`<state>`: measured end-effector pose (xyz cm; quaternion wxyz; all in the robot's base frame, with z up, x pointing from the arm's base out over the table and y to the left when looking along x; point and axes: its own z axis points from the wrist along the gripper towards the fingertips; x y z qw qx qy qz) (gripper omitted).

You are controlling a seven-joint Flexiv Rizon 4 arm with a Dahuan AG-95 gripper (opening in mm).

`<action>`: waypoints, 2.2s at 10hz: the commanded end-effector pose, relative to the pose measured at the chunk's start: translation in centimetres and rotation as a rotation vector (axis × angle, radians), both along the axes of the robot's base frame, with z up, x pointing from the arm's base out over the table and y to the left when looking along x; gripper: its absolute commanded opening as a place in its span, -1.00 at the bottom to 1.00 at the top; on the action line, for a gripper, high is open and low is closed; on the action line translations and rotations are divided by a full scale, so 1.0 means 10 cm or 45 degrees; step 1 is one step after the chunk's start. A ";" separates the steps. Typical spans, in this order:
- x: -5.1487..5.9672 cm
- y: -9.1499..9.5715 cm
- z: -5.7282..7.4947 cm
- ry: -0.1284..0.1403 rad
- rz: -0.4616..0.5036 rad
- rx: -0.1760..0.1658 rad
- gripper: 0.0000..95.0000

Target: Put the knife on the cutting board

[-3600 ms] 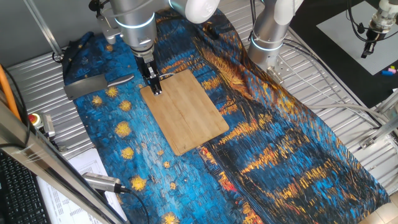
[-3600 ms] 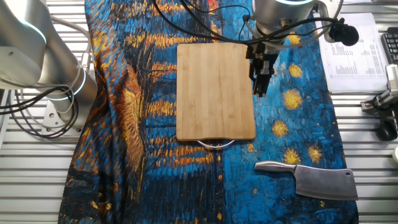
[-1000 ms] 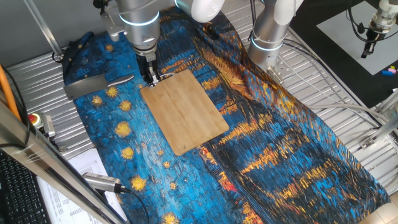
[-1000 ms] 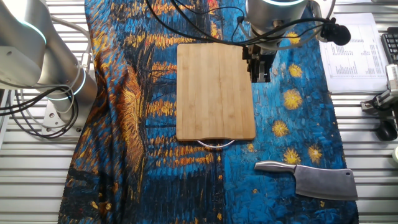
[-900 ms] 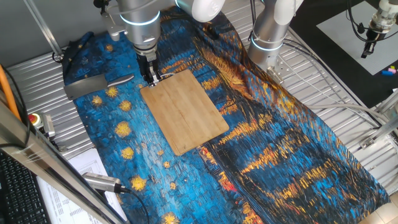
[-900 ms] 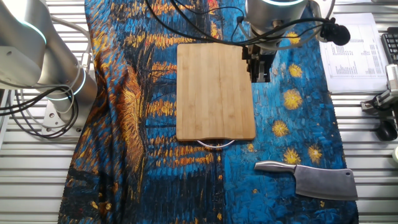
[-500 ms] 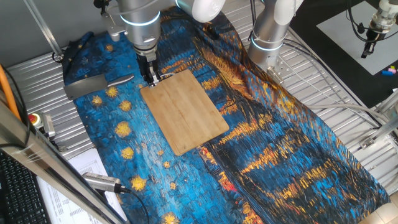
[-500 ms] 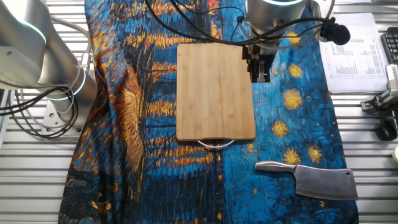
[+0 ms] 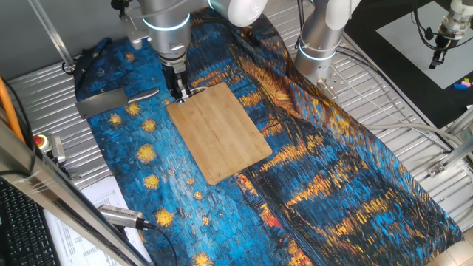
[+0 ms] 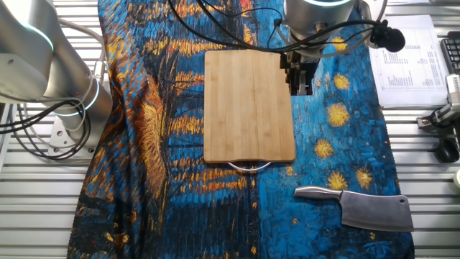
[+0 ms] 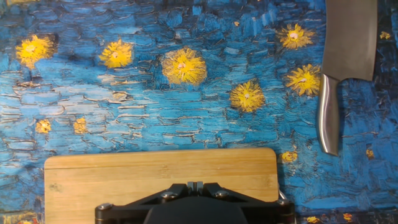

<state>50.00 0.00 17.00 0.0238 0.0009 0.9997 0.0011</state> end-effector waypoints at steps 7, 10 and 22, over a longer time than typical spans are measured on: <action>0.00 0.00 0.00 -0.004 0.006 -0.001 -1.00; 0.00 0.00 0.00 -0.004 0.011 -0.005 -1.00; 0.00 0.00 0.00 -0.005 0.038 -0.019 -1.00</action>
